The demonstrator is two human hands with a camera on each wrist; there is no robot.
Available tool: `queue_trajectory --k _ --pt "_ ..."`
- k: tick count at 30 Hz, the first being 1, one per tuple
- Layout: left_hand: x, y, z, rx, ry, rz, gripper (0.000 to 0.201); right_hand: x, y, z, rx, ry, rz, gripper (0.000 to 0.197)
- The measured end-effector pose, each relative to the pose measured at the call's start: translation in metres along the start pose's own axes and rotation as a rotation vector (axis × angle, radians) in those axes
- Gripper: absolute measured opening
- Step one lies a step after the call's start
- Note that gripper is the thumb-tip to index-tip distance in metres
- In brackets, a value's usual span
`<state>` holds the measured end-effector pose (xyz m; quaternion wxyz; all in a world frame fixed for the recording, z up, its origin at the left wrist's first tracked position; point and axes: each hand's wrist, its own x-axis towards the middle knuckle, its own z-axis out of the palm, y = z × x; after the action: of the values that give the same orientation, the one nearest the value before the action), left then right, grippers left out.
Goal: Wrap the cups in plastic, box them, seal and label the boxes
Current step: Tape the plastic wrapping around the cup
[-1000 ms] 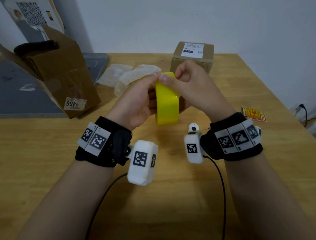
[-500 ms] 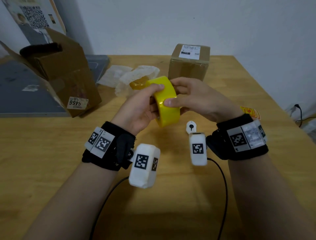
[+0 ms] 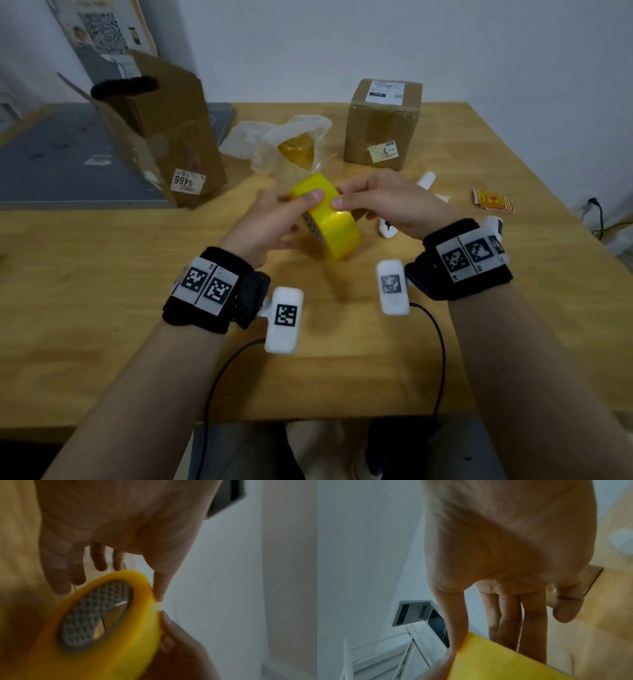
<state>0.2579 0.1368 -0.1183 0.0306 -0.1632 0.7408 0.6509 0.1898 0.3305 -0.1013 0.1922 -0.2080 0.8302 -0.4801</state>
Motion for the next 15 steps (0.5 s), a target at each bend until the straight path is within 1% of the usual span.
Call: queue_trajectory --k 1,2,3,4,5,6,9,11,13,15 --pt "0.002 0.001 -0.004 0.071 0.051 0.054 0.068 0.000 -0.001 0.002 0.005 0.002 0.004 0.033" --pt "0.006 0.002 -0.008 0.131 0.060 0.106 0.073 0.000 0.000 0.005 0.011 -0.004 0.002 0.033" --pt "0.007 0.005 -0.011 0.190 0.014 0.149 0.065 -0.001 -0.001 0.006 0.017 -0.012 -0.003 0.032" --pt "0.007 0.009 -0.013 0.241 -0.067 0.171 0.048 -0.001 0.000 0.008 0.023 -0.020 -0.008 0.030" --pt "0.006 0.013 -0.015 0.287 -0.139 0.174 0.034 -0.002 0.000 0.009 0.029 -0.028 -0.012 0.028" --pt "0.007 0.015 -0.017 0.321 -0.187 0.175 0.026 -0.003 -0.001 0.009 0.032 -0.036 -0.013 0.027" --pt "0.007 0.019 -0.020 0.380 -0.239 0.228 0.016 -0.003 -0.001 0.009 0.036 -0.028 -0.002 0.024" --pt "0.007 0.018 -0.020 0.366 -0.231 0.292 0.017 -0.002 -0.001 0.008 0.032 -0.013 0.020 0.023" --pt "0.008 0.016 -0.019 0.394 -0.164 0.369 0.020 -0.001 -0.001 0.007 0.025 0.007 0.037 0.023" --pt "0.005 0.018 -0.018 0.494 -0.069 0.414 0.022 -0.001 -0.003 0.007 0.021 0.024 0.045 0.024"
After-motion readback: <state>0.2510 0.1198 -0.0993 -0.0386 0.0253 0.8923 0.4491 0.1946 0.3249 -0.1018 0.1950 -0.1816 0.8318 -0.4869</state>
